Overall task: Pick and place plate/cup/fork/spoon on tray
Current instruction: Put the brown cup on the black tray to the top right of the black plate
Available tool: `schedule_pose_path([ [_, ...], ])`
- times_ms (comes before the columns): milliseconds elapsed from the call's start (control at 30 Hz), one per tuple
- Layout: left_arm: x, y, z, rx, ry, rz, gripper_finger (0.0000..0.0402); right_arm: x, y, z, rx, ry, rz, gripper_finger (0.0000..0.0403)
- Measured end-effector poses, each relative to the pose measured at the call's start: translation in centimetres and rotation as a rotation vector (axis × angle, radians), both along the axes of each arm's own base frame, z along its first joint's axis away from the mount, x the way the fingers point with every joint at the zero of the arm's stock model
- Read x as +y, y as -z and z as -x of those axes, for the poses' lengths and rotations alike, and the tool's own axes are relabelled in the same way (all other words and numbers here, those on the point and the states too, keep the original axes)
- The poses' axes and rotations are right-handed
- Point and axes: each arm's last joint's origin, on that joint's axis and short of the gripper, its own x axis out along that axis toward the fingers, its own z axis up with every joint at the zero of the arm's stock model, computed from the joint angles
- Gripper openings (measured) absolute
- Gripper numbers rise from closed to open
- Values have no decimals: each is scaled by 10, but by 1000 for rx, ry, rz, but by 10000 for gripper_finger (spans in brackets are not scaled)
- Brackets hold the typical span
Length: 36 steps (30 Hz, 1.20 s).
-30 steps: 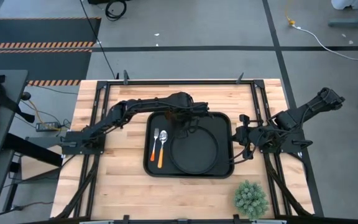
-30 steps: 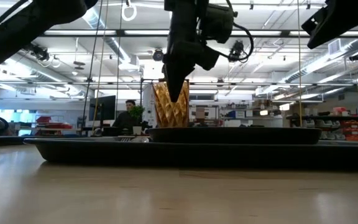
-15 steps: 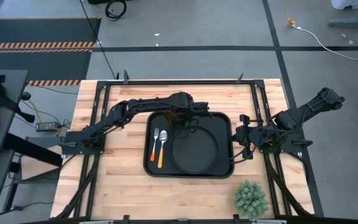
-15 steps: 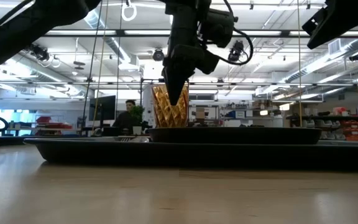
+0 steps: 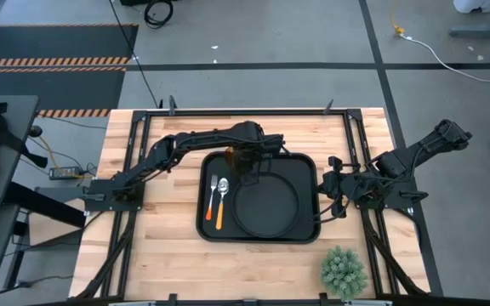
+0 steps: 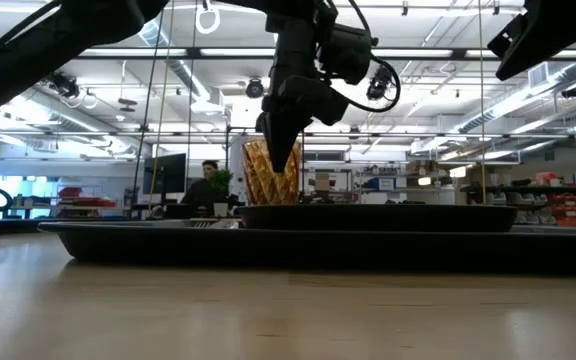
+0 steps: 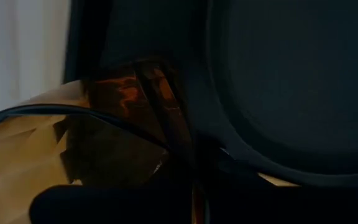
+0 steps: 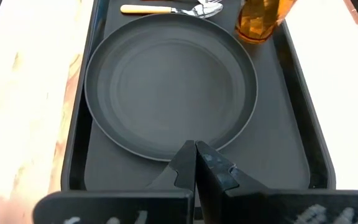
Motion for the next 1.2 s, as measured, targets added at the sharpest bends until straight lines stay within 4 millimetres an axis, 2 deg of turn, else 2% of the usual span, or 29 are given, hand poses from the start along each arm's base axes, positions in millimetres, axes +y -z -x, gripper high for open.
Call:
schedule_pose_path([
  [133,-2,0,0,-7,-28,46,14,0,0,0,0,0,0,11],
  [333,-1,0,0,-5,-43,28,15,0,0,0,-1,2,-2,11],
  [733,-2,0,0,-3,-39,19,54,0,0,0,-2,2,-2,11],
  [1200,-5,-2,0,-8,20,22,57,0,0,0,-7,3,-3,11],
])
